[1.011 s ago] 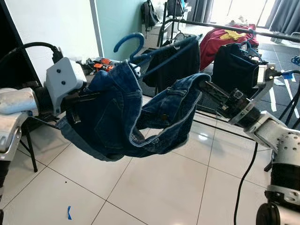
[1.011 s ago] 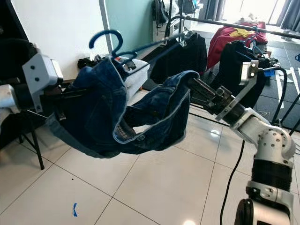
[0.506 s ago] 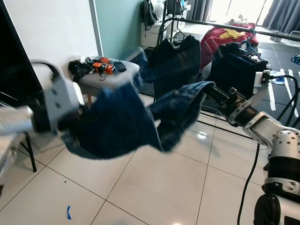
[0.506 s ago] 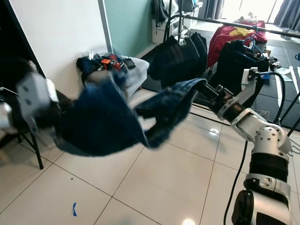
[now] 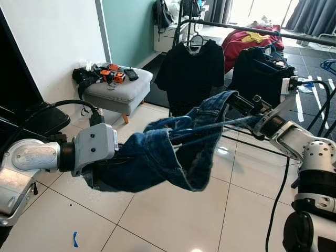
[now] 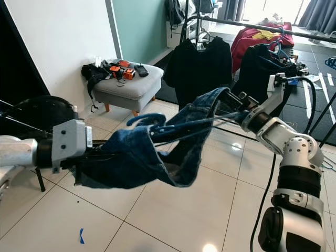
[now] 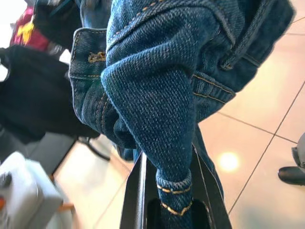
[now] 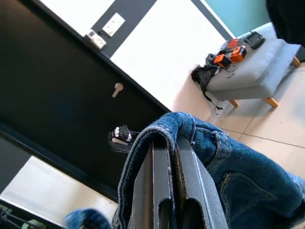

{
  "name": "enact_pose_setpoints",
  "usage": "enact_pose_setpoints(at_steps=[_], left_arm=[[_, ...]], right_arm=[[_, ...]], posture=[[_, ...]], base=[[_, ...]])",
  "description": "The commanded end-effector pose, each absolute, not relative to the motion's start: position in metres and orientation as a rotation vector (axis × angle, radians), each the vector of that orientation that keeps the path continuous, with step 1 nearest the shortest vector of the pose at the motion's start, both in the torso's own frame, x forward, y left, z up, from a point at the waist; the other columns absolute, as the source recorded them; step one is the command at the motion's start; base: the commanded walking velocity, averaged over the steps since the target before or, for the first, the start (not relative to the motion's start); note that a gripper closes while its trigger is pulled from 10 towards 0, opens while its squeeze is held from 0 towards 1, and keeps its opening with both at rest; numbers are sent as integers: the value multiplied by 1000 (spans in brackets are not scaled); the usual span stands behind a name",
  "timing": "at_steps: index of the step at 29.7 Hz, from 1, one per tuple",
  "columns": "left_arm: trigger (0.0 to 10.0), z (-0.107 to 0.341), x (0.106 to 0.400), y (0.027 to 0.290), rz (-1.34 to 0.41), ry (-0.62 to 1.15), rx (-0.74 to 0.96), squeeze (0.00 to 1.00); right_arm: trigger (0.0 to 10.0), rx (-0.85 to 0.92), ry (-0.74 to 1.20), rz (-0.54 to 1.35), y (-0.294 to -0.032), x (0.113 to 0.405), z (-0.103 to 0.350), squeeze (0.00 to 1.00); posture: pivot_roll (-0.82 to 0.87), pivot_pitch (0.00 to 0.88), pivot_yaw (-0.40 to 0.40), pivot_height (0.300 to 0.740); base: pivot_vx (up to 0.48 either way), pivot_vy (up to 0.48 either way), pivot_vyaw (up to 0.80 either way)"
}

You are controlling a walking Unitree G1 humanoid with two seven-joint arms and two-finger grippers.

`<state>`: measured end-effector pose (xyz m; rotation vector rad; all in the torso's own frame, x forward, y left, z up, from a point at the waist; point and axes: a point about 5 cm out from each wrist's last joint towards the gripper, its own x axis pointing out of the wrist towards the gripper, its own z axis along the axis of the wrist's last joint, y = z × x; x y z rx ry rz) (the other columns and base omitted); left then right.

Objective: Hang hanger

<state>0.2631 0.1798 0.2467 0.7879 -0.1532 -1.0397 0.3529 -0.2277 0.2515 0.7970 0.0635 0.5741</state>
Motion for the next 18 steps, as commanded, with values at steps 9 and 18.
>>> enact_pose_setpoints(at_steps=[9,18], left_arm=[[10000,239,269,197,-890,-74,753,0],[10000,246,266,201,-861,-106,716,0]], right_arm=[[0,745,13,683,-223,343,271,0],[0,720,30,692,-222,341,269,0]], posture=[[-67,47,-17,740],[-66,51,-20,740]], base=[[0,0,0],[0,0,0]])
